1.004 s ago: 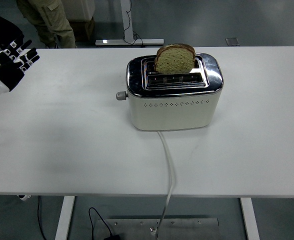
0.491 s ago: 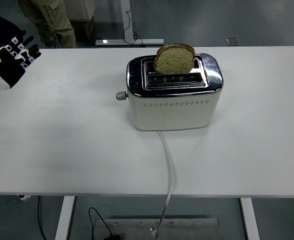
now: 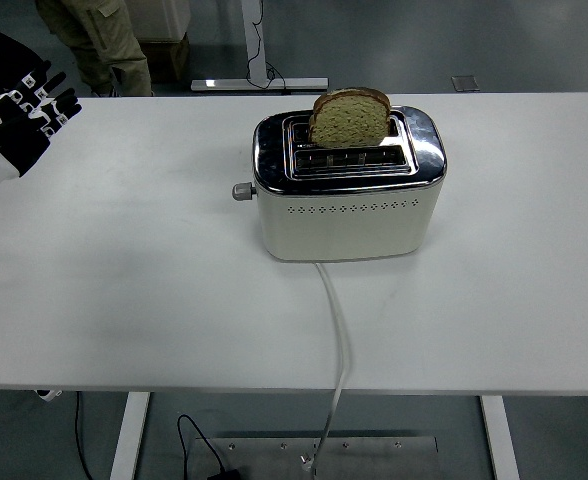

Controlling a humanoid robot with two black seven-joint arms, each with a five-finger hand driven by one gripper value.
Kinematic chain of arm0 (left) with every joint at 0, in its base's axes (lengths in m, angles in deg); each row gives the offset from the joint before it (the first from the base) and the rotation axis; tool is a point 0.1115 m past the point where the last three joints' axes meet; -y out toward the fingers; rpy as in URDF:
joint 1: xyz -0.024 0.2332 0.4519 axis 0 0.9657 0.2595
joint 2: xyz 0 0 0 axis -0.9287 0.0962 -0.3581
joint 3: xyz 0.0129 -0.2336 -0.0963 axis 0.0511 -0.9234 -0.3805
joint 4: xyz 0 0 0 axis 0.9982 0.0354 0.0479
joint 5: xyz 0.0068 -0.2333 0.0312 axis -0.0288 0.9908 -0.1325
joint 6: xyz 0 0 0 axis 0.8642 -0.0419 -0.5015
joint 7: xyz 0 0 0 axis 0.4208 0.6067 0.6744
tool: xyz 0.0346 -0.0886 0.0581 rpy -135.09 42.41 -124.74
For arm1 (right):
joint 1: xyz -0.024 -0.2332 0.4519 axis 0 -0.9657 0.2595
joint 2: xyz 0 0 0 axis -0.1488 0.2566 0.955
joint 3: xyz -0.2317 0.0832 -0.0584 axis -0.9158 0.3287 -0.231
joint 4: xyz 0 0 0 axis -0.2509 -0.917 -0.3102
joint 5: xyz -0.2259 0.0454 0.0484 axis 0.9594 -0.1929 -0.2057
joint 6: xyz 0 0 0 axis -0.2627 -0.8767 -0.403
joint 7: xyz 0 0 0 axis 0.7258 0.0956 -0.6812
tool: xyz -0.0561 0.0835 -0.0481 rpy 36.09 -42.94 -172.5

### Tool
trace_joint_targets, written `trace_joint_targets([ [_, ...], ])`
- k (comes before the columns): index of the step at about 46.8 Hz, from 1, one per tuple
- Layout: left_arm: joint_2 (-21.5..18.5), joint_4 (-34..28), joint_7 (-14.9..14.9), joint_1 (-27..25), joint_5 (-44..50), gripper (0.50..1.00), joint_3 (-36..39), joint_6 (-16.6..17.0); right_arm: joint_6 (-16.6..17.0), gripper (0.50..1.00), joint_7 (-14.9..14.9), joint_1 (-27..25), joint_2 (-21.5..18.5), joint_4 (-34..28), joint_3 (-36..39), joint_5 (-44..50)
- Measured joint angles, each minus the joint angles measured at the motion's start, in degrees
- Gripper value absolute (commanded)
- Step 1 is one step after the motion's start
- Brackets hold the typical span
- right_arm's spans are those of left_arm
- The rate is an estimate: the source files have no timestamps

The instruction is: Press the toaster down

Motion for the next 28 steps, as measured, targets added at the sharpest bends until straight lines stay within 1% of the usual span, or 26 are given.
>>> trace_joint_targets([
  [19, -0.07, -0.24, 0.00, 0.00, -0.03, 1.000, 0.04, -0.09, 0.03, 0.998, 0.00, 0.00, 0.00, 0.00, 0.00, -0.02],
  [22, -0.26, -2.19, -0.04, -0.03, -0.72, 1.000, 0.08, -0.09, 0.03, 0.998, 0.00, 0.01, 0.00, 0.00, 0.00, -0.02],
  [24, -0.98, -4.59, -0.13, -0.27, -1.88, 1.000, 0.11, 0.17, 0.03, 0.998, -0.01, 0.00, 0.00, 0.00, 0.00, 0.00],
  [26, -2.18, -7.02, -0.38, -0.71, -3.79, 1.000, 0.11, 0.95, 0.03, 0.998, -0.01, 0.00, 0.00, -0.02, 0.00, 0.01],
  [28, -3.57, -10.41, -0.83, -1.06, -6.18, 1.000, 0.10, 2.42, 0.03, 0.998, -0.01, 0.01, 0.00, -0.01, 0.00, 0.02],
])
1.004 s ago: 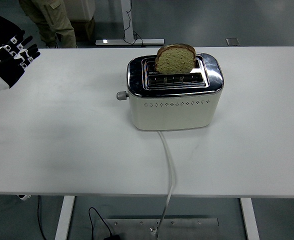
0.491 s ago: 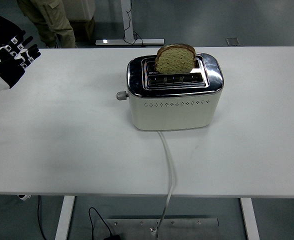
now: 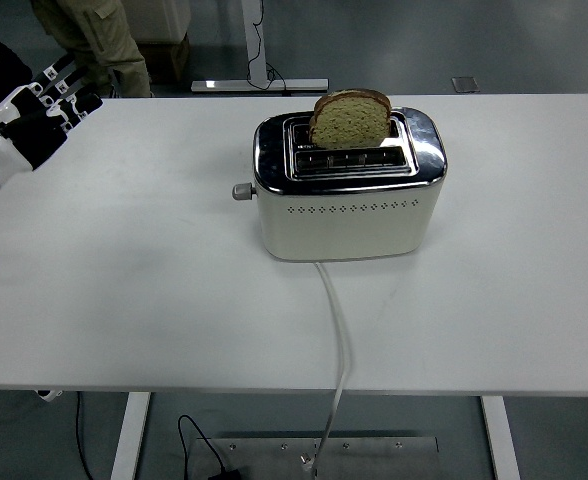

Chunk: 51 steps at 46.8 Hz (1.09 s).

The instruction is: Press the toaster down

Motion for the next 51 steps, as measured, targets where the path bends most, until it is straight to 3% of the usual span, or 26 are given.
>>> trace_joint_targets([
  [5, -2.10, -7.10, -1.44, -0.85, -4.92, 1.000, 0.01, 2.61, 0.00, 0.998, -0.06, -0.02, 0.00, 0.00, 0.01, 0.02],
  [13, -7.29, -15.83, -6.19, -3.52, -10.43, 1.000, 0.22, 2.75, -0.02, 0.998, -0.09, 0.01, 0.01, 0.00, 0.00, -0.03],
  [26, -15.59, -25.06, -10.95, -5.73, -21.34, 1.000, 0.46, 1.03, -0.01, 0.998, -0.05, -0.01, 0.00, 0.01, 0.00, -0.03],
  [32, -18.07, -28.12, -12.10, -5.86, -28.53, 1.000, 0.89, -2.15, -0.01, 0.998, -0.05, 0.06, 0.00, 0.01, 0.00, -0.01],
  [39, -18.68, -28.97, -12.19, -5.49, -39.14, 1.000, 2.72, -5.40, -0.01, 0.998, -0.06, 0.08, 0.00, 0.01, -0.03, 0.02],
  [51, -16.18, -28.69, -12.10, -2.98, -51.85, 1.000, 3.03, -4.81, -0.01, 0.998, -0.05, 0.08, 0.00, 0.00, 0.00, 0.01],
])
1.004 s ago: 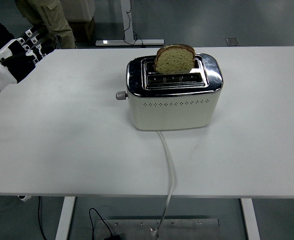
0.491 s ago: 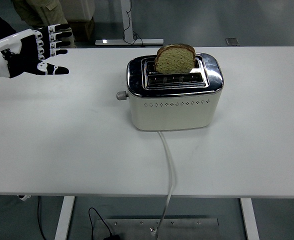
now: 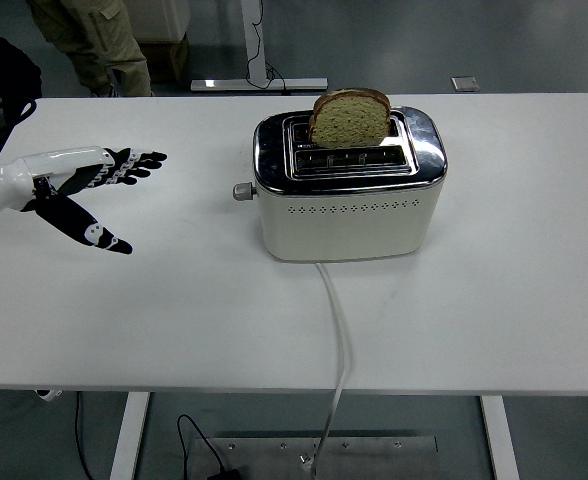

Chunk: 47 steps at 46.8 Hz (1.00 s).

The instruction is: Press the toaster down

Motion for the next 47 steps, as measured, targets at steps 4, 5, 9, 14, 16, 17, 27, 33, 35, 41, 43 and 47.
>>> trace_joint_targets([
  [4, 1.23, 0.22, 0.00, 0.16, -0.45, 1.000, -0.02, 0.46, 0.00, 0.998, 0.03, 0.00, 0.00, 0.00, 0.00, 0.00],
  [5, 1.40, 0.30, 0.00, 0.17, -0.48, 1.000, -0.02, 0.51, 0.00, 0.998, 0.03, 0.00, 0.00, 0.00, 0.00, 0.01],
  [9, 2.63, 1.21, 0.02, 0.17, -0.74, 1.000, -0.04, 0.56, 0.00, 0.998, 0.02, 0.00, 0.00, 0.00, 0.01, 0.01],
  [14, 4.68, 3.49, 0.03, -0.15, -2.09, 1.000, -0.06, 0.56, -0.02, 0.998, 0.03, -0.06, 0.00, 0.00, 0.01, -0.02],
  [16, 5.59, 4.43, 0.03, -0.23, -2.69, 1.000, -0.06, 0.56, -0.02, 0.998, 0.03, -0.08, 0.00, 0.00, 0.01, -0.03],
  [17, 6.14, 4.93, 0.03, -0.21, -3.16, 1.000, -0.06, 0.56, -0.02, 0.998, 0.04, -0.09, 0.00, 0.00, 0.01, -0.04],
  [27, 10.22, 8.44, 0.03, 0.06, -5.95, 1.000, 0.02, 0.51, -0.02, 0.998, 0.04, -0.09, 0.00, -0.03, 0.01, -0.05],
  [33, 12.27, 10.08, 0.03, -0.02, -6.20, 1.000, 0.10, 0.47, 0.00, 0.998, 0.05, -0.10, 0.00, -0.07, 0.01, -0.05],
  [35, 12.88, 10.39, 0.02, -0.08, -6.22, 1.000, 0.11, 0.46, 0.01, 0.998, 0.05, -0.09, 0.00, -0.07, 0.01, -0.05],
  [41, 14.60, 10.63, -0.07, -0.51, -7.14, 1.000, 0.12, 0.46, 0.01, 0.998, 0.05, -0.09, 0.00, -0.08, 0.03, -0.05],
  [43, 14.92, 10.62, -0.07, -0.59, -8.02, 1.000, 0.12, 0.46, 0.01, 0.998, 0.05, -0.09, 0.00, -0.09, 0.03, -0.05],
  [47, 15.16, 10.56, -0.08, -0.74, -9.59, 1.000, 0.21, 0.33, 0.01, 0.998, 0.05, -0.09, 0.00, -0.09, 0.03, -0.05],
])
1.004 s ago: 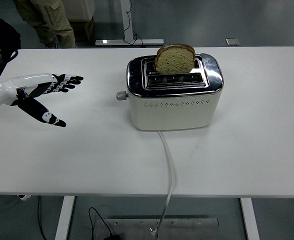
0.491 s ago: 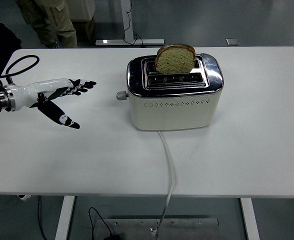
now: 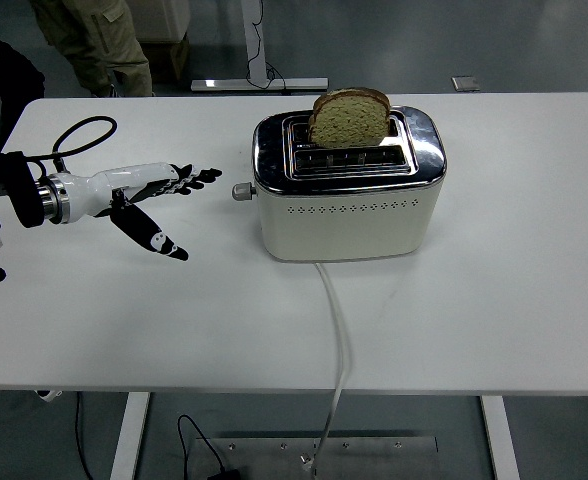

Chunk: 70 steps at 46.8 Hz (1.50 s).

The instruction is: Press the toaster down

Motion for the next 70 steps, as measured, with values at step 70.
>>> trace_joint_targets([
  [70, -1.79, -1.76, -1.14, -10.06, -1.82, 1.000, 9.15, -3.38, -0.10, 0.998, 0.00, 0.00, 0.00, -0.08, 0.05, 0.00],
])
